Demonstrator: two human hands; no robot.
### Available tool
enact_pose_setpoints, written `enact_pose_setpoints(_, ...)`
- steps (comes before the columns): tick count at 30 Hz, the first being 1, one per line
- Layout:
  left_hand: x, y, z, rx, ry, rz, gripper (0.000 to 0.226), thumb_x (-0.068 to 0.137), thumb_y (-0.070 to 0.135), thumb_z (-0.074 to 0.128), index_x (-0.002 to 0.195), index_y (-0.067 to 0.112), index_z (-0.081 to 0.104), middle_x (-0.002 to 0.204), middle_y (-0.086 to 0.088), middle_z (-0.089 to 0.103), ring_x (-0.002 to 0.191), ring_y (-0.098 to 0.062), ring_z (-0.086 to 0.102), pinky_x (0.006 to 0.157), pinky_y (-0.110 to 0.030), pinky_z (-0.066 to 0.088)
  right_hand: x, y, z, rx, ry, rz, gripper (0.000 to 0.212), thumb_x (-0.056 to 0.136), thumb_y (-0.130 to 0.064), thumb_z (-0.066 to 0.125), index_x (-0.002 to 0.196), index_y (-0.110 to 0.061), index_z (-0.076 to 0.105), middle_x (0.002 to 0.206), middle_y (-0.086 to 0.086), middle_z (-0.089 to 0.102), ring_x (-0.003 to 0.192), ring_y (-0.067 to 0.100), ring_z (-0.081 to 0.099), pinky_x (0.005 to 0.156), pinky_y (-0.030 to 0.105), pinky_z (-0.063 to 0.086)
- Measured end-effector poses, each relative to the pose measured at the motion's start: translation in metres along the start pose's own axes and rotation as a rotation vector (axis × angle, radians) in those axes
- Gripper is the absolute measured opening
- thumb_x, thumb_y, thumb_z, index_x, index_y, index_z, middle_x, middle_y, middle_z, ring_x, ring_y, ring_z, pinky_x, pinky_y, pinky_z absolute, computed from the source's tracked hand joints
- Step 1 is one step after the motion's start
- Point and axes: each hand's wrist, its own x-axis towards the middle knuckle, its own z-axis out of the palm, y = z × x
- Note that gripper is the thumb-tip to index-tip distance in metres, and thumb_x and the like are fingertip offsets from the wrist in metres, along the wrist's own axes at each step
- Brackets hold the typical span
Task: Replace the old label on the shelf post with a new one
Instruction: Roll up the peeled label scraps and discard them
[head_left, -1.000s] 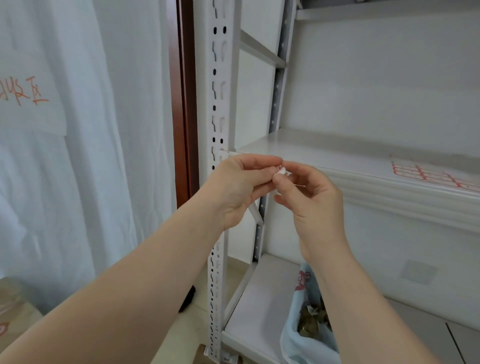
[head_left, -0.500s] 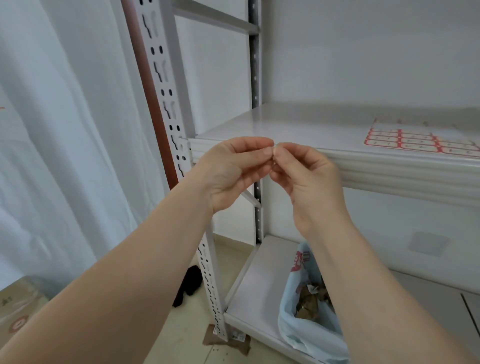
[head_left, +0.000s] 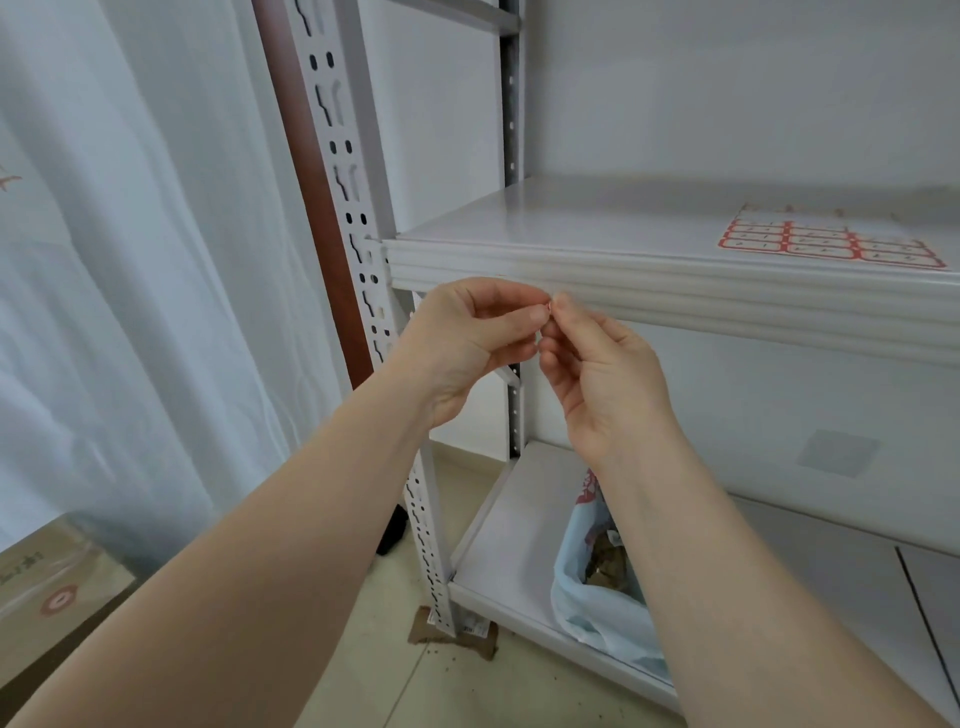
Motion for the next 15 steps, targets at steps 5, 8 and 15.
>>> enact_pose_setpoints(5, -0.017, -0.006, 0.003, 0.012, 0.006, 0.022, 0.004, 0.087, 0.004, 0.063, 0.084, 0.006, 0.065, 0.078, -0.009, 0.065, 0.074, -0.019, 0.062, 0.077, -0.03, 0.057, -0.02, 0.0, -0.003, -0.055, -0.011, 0.018, 0.019, 0.091, -0.019, 0.065, 0.077, -0.008, 0.068, 0.06, -0.003, 0.064, 0.052, 0.005, 0.058, 0.054, 0.013, 0.054)
enact_pose_setpoints(8, -0.026, -0.009, 0.005, 0.05, 0.061, 0.043, 0.003, 0.086, 0.004, 0.064, 0.083, 0.005, 0.065, 0.075, -0.011, 0.063, 0.069, -0.019, 0.059, 0.073, -0.029, 0.057, -0.033, 0.001, -0.005, -0.045, -0.009, 0.044, 0.021, 0.093, -0.022, 0.063, 0.076, -0.01, 0.068, 0.062, -0.002, 0.065, 0.056, 0.006, 0.06, 0.056, 0.014, 0.056)
enact_pose_setpoints(15, -0.049, -0.018, 0.005, 0.196, 0.047, 0.086, 0.007, 0.085, 0.001, 0.064, 0.09, 0.001, 0.069, 0.079, -0.015, 0.069, 0.073, -0.02, 0.068, 0.074, -0.028, 0.059, -0.062, 0.011, -0.011, 0.016, 0.0, 0.045, 0.011, 0.089, -0.008, 0.066, 0.08, -0.014, 0.064, 0.061, -0.005, 0.069, 0.058, 0.004, 0.064, 0.063, 0.016, 0.057)
